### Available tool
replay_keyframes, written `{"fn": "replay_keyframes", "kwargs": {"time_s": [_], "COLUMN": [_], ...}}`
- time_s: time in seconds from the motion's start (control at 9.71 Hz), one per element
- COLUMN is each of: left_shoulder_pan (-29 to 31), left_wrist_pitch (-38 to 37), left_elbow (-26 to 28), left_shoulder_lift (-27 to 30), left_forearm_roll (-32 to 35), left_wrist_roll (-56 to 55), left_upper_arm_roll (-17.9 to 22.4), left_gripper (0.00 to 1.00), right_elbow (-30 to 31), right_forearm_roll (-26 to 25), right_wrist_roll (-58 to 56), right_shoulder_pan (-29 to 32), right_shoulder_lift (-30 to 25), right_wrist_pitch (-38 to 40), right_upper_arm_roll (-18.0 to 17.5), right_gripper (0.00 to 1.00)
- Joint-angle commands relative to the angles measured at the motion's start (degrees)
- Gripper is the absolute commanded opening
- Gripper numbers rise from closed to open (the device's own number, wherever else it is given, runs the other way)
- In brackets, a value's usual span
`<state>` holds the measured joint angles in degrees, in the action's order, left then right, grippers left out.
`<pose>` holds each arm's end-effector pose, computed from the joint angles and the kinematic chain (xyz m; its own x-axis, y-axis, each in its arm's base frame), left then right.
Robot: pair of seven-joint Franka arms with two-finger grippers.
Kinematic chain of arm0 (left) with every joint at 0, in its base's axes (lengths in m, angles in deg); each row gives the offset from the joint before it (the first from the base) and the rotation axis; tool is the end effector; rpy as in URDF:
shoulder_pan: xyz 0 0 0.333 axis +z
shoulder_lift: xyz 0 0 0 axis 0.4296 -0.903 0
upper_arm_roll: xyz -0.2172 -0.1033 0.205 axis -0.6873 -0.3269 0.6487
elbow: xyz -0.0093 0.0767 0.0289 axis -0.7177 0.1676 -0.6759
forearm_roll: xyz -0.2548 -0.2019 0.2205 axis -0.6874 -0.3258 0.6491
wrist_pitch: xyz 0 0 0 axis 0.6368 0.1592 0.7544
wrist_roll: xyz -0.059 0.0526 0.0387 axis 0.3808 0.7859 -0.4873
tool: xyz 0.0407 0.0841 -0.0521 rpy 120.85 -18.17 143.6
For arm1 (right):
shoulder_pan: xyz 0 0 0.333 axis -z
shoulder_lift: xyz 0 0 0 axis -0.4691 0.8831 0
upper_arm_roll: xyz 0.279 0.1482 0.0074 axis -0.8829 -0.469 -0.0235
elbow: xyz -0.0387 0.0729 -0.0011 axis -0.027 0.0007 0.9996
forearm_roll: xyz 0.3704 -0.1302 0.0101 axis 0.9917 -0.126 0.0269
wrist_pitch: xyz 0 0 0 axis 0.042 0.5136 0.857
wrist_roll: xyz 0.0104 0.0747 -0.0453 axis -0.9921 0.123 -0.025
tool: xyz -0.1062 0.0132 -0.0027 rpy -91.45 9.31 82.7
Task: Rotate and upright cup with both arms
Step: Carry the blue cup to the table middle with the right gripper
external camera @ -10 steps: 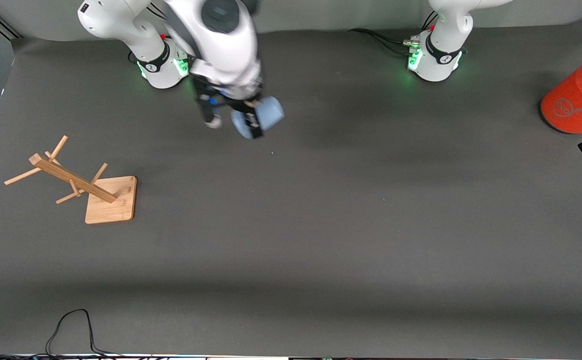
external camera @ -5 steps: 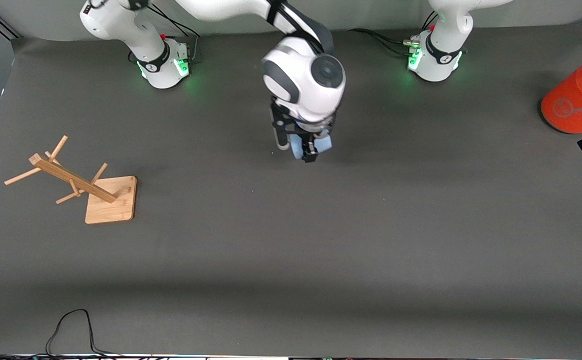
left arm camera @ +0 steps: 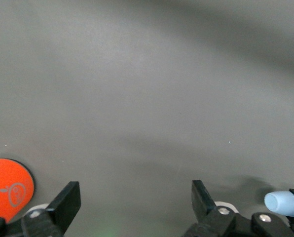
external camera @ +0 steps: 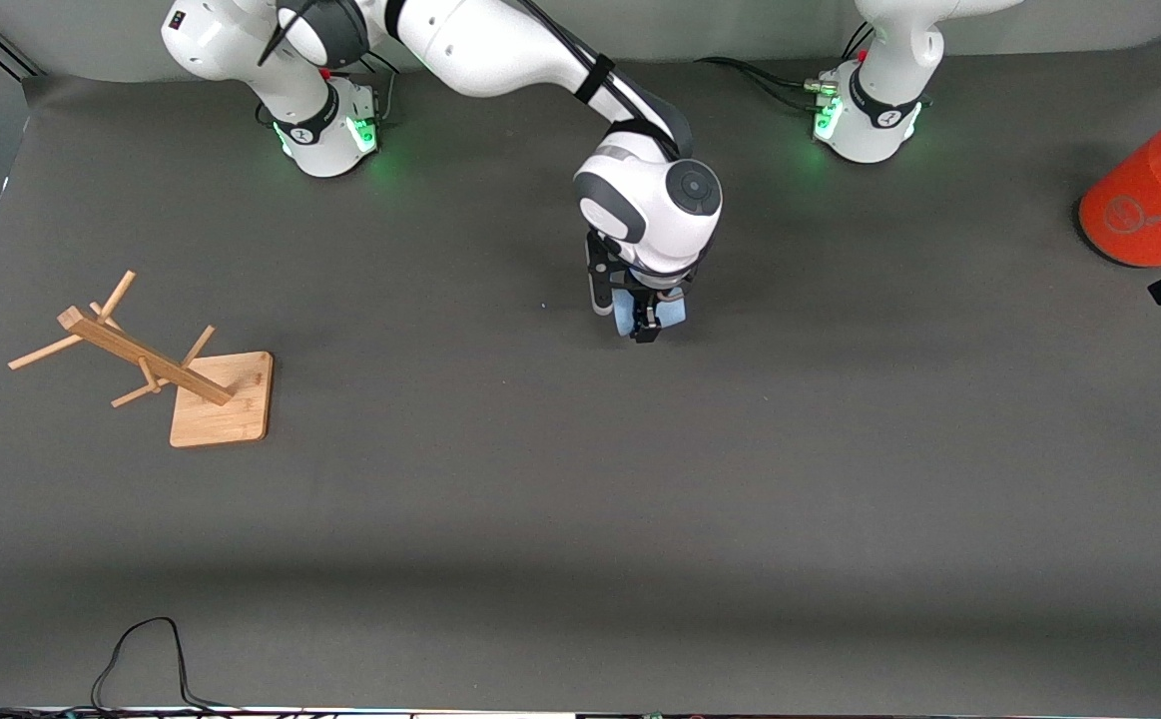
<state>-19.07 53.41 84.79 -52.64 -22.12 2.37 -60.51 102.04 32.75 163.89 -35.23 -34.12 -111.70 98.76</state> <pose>0.5608 0.0788 0.6320 0.9642 0.2643 -0.0225 0.2650 -0.9636 0.0342 0.4119 0.6213 0.2050 0.0709 -0.9780 0.1960 -0.9975 -0.0700 0.0119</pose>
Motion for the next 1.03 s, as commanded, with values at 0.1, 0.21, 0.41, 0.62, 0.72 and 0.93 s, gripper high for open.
{"fn": "replay_keyframes", "kwargs": {"time_s": [0.1, 0.21, 0.41, 0.62, 0.72, 0.93], "left_shoulder_pan": [-0.31, -0.48, -0.74, -0.83, -0.83, -1.01], "left_wrist_pitch": [0.21, 0.30, 0.47, 0.47, 0.47, 0.47], "left_elbow": [-0.40, -0.40, -0.40, -0.40, -0.40, -0.40], "left_shoulder_lift": [0.00, -0.08, -0.17, -0.17, -0.17, -0.17], "left_forearm_roll": [-0.51, -0.51, -0.51, -0.51, -0.51, -0.60], "left_wrist_roll": [0.45, 0.36, 0.10, -0.08, -0.08, -0.08], "left_upper_arm_roll": [0.15, 0.15, -0.64, -0.64, -0.73, -0.73], "left_gripper": [1.00, 1.00, 1.00, 1.00, 1.00, 1.00], "right_elbow": [-4.50, -5.04, -5.04, -5.04, -5.04, -4.96], "right_forearm_roll": [-0.64, -0.74, -0.74, -0.74, -0.65, -0.65], "right_wrist_roll": [4.29, 4.91, 4.92, 4.30, 3.78, 3.34], "right_shoulder_pan": [-1.39, -1.47, -1.48, -1.39, -1.21, -0.95], "right_shoulder_lift": [5.75, 6.20, 6.20, 5.94, 5.42, 3.93], "right_wrist_pitch": [-1.53, -1.53, -1.53, -1.62, -1.53, -0.83], "right_upper_arm_roll": [1.03, 1.11, 1.12, 1.29, 1.38, 1.47], "right_gripper": [0.39, 0.41, 0.94, 1.00, 1.00, 1.00]}}
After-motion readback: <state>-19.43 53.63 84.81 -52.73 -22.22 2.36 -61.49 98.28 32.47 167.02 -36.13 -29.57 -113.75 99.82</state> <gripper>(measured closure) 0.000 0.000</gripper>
